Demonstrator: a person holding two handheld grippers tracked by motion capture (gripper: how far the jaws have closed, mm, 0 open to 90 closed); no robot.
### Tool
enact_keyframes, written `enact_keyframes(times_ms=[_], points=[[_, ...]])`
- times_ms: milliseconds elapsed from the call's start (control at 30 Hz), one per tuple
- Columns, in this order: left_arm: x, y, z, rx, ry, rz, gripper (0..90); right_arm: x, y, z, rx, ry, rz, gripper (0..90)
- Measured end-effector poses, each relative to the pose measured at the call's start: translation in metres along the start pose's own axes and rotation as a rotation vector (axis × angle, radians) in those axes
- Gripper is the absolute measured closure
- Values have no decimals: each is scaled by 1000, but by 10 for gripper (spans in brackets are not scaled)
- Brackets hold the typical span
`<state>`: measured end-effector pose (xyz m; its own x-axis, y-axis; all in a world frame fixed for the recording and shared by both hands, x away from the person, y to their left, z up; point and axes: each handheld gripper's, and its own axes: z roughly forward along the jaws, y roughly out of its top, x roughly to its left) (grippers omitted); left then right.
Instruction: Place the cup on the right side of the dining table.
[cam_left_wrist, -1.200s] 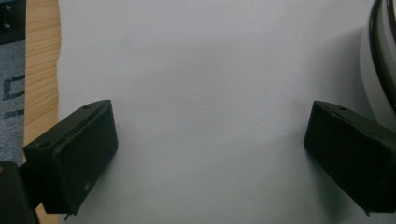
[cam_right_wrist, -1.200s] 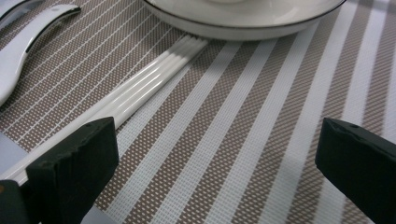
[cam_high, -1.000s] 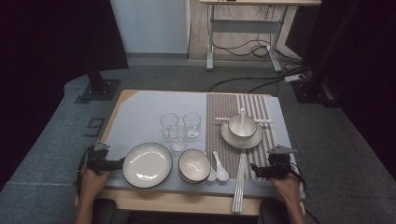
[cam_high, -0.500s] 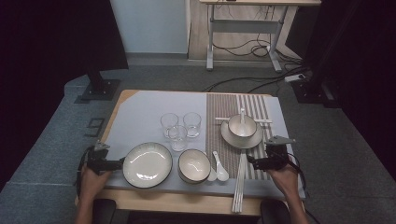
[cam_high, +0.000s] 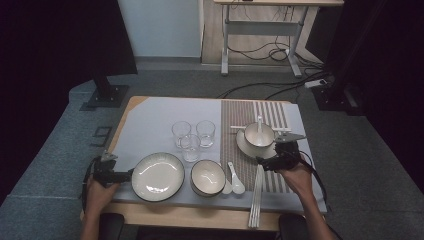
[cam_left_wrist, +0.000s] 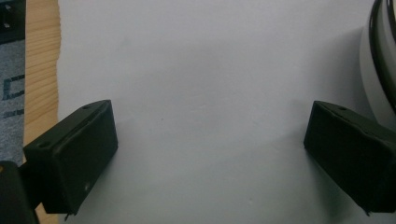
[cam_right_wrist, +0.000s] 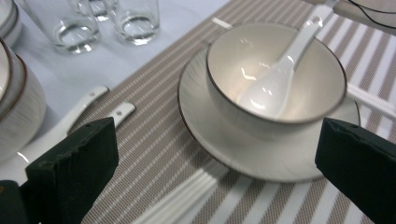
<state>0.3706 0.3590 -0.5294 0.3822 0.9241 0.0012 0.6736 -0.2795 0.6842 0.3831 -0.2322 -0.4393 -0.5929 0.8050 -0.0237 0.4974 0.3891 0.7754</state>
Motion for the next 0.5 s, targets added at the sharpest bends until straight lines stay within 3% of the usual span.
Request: enact_keyframes(times_ms=[500], points=[[0,0,0,-1,0,1,24,8,44,31,20,62,-28,0]])
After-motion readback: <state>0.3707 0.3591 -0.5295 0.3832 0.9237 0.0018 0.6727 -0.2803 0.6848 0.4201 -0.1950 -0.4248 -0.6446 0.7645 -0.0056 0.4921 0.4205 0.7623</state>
